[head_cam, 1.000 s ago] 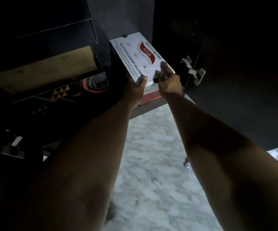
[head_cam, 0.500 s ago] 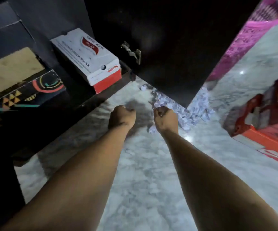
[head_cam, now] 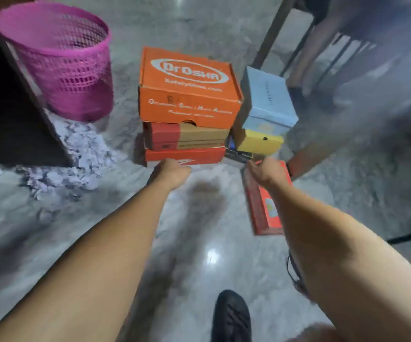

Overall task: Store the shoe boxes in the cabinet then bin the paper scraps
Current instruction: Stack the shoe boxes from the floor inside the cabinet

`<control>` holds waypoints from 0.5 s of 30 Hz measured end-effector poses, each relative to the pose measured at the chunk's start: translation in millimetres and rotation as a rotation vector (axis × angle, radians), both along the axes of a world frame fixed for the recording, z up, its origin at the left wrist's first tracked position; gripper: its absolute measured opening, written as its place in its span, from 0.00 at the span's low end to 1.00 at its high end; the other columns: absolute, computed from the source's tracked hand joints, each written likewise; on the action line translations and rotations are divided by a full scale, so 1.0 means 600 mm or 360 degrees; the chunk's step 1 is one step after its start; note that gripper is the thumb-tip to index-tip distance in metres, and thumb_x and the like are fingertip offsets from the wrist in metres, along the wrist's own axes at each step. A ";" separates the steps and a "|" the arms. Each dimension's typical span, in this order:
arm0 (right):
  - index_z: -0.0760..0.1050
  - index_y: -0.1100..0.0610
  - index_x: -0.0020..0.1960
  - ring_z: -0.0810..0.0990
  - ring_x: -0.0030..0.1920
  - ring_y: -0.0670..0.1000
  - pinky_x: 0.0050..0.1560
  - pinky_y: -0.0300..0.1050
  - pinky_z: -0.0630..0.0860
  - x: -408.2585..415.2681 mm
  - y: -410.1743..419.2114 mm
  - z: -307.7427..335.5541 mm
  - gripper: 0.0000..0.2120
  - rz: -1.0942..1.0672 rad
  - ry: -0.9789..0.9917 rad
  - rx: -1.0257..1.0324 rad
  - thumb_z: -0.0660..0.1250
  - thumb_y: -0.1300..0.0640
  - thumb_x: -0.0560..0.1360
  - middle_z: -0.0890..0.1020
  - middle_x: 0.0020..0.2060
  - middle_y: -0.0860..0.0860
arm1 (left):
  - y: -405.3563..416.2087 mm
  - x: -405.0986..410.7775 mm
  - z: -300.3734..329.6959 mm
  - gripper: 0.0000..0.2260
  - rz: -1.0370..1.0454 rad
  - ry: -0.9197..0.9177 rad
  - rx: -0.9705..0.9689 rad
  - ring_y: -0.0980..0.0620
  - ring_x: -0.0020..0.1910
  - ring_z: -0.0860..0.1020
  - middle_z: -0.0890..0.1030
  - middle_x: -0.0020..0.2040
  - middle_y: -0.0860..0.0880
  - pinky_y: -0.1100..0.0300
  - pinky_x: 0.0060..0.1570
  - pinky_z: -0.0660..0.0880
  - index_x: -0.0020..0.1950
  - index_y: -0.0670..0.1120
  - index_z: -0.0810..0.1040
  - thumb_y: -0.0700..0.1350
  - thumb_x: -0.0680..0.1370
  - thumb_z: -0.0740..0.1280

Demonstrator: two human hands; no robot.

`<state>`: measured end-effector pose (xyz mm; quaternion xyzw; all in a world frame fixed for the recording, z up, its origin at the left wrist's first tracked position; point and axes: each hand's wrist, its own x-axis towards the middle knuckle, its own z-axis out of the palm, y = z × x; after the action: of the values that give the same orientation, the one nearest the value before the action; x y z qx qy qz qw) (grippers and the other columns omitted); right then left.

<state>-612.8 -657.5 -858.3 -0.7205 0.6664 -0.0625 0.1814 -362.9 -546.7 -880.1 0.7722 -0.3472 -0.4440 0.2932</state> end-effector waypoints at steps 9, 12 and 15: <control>0.75 0.64 0.67 0.78 0.66 0.63 0.63 0.50 0.74 -0.312 -0.092 -0.158 0.24 -0.0658 -0.0124 0.0357 0.68 0.47 0.80 0.80 0.66 0.64 | -0.194 -0.345 -0.159 0.18 -0.0465 0.0024 0.0186 0.37 0.51 0.82 0.82 0.51 0.35 0.55 0.43 0.77 0.53 0.39 0.81 0.54 0.77 0.67; 0.73 0.62 0.68 0.80 0.63 0.61 0.60 0.50 0.75 -0.354 -0.088 -0.238 0.30 -0.0722 -0.0265 0.0510 0.73 0.42 0.75 0.81 0.64 0.60 | -0.210 -0.428 -0.232 0.15 -0.0495 0.0144 0.0177 0.39 0.54 0.83 0.84 0.54 0.37 0.56 0.45 0.77 0.55 0.41 0.82 0.52 0.76 0.69; 0.75 0.57 0.67 0.82 0.59 0.57 0.62 0.51 0.78 -0.377 -0.073 -0.290 0.34 -0.0769 -0.0485 0.0556 0.79 0.41 0.68 0.83 0.61 0.54 | -0.208 -0.474 -0.281 0.17 -0.0366 0.0375 0.0178 0.43 0.60 0.81 0.83 0.62 0.43 0.56 0.55 0.77 0.65 0.43 0.80 0.50 0.78 0.70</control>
<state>-839.1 -701.2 -1032.2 -0.4820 0.7838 -0.0955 0.3797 -647.5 -671.3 -1048.8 0.6851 -0.3713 -0.5807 0.2357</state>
